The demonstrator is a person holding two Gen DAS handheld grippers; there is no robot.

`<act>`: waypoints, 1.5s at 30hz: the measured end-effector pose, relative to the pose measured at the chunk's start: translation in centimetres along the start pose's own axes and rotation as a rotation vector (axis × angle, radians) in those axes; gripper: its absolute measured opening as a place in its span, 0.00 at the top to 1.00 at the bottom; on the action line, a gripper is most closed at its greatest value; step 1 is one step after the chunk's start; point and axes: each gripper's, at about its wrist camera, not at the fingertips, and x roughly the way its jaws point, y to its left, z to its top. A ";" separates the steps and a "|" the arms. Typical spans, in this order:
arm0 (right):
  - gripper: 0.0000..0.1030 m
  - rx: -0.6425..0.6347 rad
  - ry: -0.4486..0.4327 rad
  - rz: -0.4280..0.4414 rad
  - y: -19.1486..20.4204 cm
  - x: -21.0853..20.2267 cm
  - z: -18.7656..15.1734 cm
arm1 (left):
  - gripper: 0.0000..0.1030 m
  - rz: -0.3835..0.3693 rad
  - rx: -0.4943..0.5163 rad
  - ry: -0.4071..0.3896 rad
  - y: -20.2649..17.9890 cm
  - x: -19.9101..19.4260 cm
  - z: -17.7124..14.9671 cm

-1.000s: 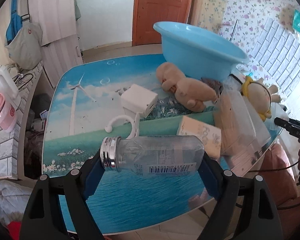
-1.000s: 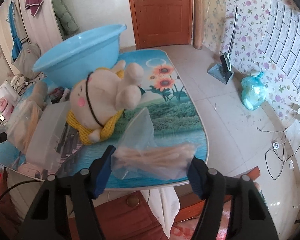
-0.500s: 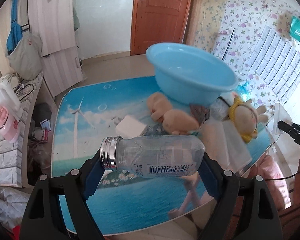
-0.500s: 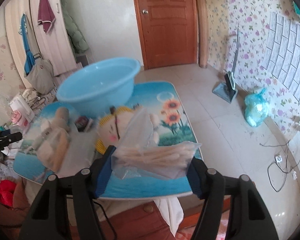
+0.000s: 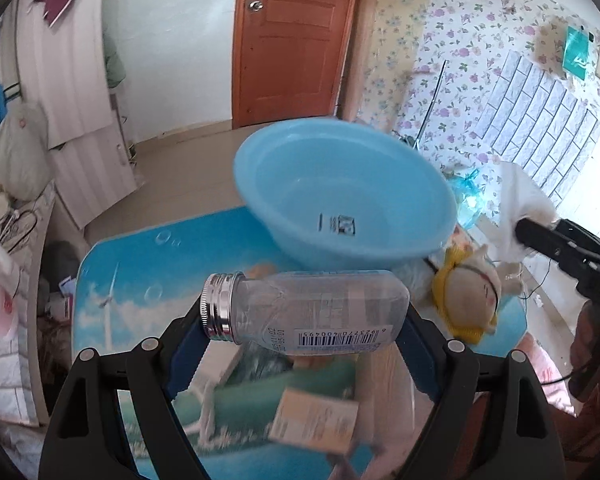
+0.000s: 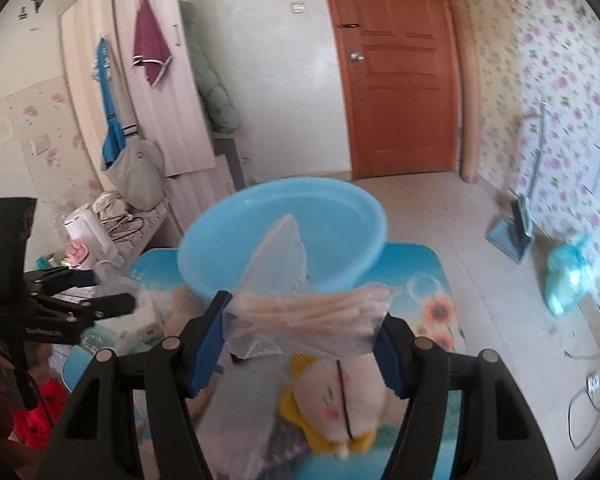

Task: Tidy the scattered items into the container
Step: 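Open the left tool over the basin while the right tool releases the bag into it, then grasp the flat clear plastic case with the right tool while the left tool grasps the white hanger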

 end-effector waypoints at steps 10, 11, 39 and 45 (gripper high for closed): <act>0.37 -0.030 0.040 0.043 -1.5 4.7 2.3 | 0.18 0.011 0.047 -0.007 -1.1 4.9 4.6; 0.36 -0.036 0.048 0.047 -1.6 5.1 2.5 | 0.18 0.018 0.056 -0.007 -1.3 5.4 4.9; 0.24 0.066 0.163 -0.140 2.6 0.4 -4.2 | 0.05 0.017 0.054 0.067 3.1 -0.6 -4.0; 0.24 0.061 0.195 -0.157 3.5 -0.2 -6.2 | 0.05 0.041 0.055 0.098 4.9 -1.3 -6.7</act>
